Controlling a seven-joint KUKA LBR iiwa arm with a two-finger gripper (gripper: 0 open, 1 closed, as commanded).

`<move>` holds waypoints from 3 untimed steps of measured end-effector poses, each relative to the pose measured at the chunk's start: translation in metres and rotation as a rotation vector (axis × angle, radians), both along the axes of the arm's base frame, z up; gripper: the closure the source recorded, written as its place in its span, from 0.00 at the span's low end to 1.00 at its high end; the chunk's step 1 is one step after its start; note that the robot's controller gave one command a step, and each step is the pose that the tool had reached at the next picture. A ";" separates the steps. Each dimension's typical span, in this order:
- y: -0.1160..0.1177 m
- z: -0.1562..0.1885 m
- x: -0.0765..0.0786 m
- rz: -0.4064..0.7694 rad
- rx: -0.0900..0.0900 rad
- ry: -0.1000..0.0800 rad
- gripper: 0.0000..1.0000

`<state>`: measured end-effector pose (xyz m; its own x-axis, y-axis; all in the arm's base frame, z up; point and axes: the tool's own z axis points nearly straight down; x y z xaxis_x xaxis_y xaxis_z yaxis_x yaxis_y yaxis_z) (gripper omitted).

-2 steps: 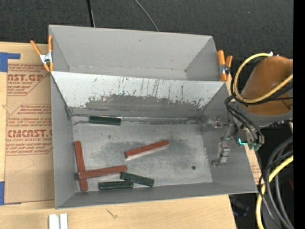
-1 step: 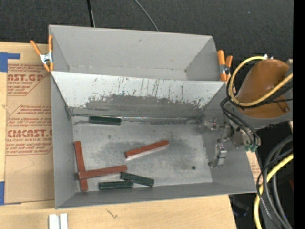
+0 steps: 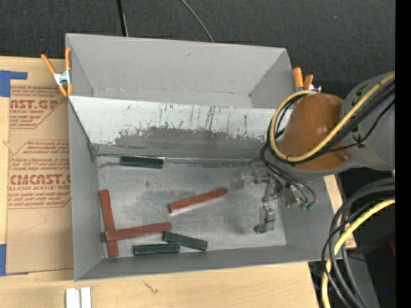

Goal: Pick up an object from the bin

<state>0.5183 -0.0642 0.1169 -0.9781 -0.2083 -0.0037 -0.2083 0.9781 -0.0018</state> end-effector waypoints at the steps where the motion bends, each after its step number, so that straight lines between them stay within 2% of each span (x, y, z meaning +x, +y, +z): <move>1: 0.034 -0.021 0.004 0.073 0.005 0.008 0.00; 2: 0.046 -0.022 0.037 0.137 0.000 0.002 0.00; 3: 0.105 -0.047 0.044 0.224 0.002 0.002 1.00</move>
Offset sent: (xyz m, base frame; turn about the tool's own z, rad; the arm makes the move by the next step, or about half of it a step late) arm 0.0595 0.0631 -0.0261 -0.2106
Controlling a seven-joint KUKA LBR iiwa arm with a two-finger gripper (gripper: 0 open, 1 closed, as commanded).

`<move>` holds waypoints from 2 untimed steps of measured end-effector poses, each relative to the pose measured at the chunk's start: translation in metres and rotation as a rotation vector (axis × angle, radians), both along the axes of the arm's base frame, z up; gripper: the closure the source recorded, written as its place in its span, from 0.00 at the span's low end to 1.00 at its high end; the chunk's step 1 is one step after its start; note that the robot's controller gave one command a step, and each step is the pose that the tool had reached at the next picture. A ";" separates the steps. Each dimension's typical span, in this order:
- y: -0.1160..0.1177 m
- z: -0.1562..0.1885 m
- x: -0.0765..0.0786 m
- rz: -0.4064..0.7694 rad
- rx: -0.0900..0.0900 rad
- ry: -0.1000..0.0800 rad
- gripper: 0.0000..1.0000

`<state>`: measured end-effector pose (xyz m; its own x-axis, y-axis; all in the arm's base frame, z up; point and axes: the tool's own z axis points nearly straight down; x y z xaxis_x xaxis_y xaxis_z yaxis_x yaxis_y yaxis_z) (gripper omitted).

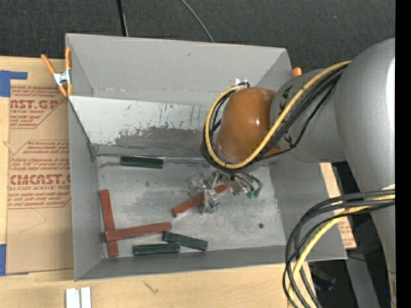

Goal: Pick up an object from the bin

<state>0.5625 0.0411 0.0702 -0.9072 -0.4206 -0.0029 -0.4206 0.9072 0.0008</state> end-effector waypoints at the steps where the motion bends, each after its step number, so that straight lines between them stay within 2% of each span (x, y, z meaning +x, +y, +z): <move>1: 0.000 0.000 0.000 0.000 0.000 0.000 1.00; 2: 0.014 0.016 -0.011 0.082 -0.004 0.007 1.00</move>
Offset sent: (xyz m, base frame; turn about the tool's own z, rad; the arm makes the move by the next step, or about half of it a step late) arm -0.0297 0.0556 0.0620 -0.2678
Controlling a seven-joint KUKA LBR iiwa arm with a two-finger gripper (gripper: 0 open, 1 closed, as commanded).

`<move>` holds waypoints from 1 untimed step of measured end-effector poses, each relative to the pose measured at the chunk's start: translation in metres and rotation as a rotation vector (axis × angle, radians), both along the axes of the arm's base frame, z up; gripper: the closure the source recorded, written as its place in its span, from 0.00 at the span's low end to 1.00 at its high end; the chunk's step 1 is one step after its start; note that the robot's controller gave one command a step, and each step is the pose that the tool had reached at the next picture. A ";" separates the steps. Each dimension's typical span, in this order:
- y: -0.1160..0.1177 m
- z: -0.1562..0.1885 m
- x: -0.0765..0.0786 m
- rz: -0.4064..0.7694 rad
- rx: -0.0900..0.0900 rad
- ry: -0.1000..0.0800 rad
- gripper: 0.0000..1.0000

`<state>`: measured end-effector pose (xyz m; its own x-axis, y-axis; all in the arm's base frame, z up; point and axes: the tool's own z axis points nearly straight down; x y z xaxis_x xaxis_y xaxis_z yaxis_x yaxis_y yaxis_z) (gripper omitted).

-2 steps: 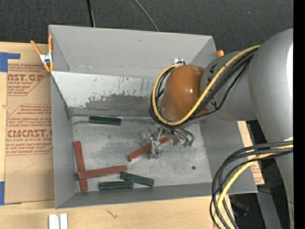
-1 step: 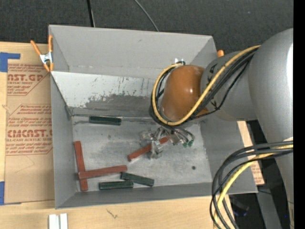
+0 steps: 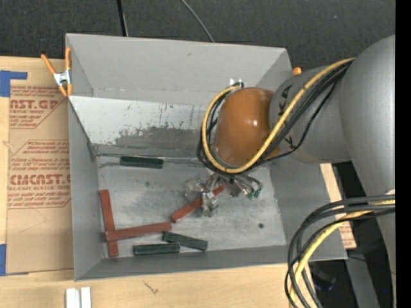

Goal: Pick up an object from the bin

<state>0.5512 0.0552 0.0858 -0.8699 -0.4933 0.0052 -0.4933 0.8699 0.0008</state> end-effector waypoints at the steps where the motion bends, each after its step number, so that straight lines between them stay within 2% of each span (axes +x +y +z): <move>1: -0.031 0.132 0.033 0.065 0.003 -0.008 1.00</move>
Offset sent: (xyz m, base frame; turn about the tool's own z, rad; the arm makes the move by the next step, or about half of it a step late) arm 0.0000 0.0000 0.0000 0.0000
